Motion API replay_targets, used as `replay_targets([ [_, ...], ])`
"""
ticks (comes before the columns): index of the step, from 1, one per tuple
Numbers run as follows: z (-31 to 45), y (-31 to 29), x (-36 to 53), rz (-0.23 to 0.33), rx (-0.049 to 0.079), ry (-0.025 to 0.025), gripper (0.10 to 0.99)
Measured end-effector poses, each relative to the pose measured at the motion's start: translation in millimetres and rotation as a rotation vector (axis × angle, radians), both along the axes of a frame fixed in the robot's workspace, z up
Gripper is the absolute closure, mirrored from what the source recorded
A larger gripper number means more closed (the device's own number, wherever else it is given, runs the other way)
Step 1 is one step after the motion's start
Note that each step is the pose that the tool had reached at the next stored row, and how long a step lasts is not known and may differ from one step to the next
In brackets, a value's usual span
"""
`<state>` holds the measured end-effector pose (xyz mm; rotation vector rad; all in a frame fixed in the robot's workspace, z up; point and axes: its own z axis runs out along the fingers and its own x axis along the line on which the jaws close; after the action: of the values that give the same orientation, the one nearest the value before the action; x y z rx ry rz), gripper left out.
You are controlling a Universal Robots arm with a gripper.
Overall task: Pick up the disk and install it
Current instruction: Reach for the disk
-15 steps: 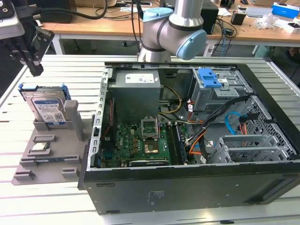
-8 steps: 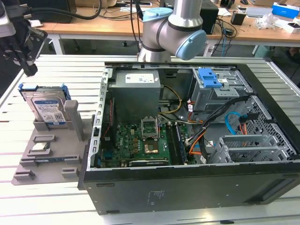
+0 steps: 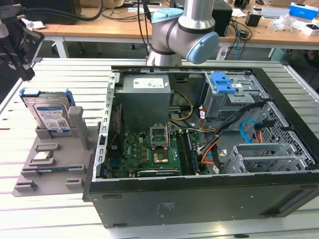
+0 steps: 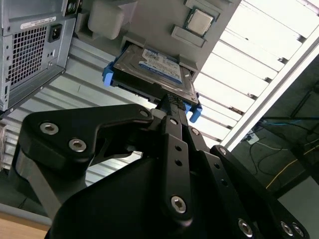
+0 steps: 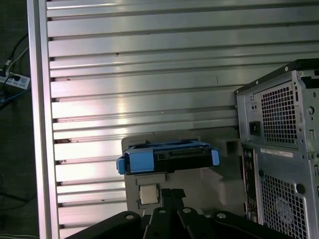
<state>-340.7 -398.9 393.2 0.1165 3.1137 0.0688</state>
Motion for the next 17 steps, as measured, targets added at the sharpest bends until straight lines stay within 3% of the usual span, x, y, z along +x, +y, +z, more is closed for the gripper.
replay_targets([
  [12,-0.7,1.5,-14.2,0.0,-0.001,0.0,0.98],
  [17,-0.7,1.5,-14.9,0.0,-0.001,0.0,0.98],
])
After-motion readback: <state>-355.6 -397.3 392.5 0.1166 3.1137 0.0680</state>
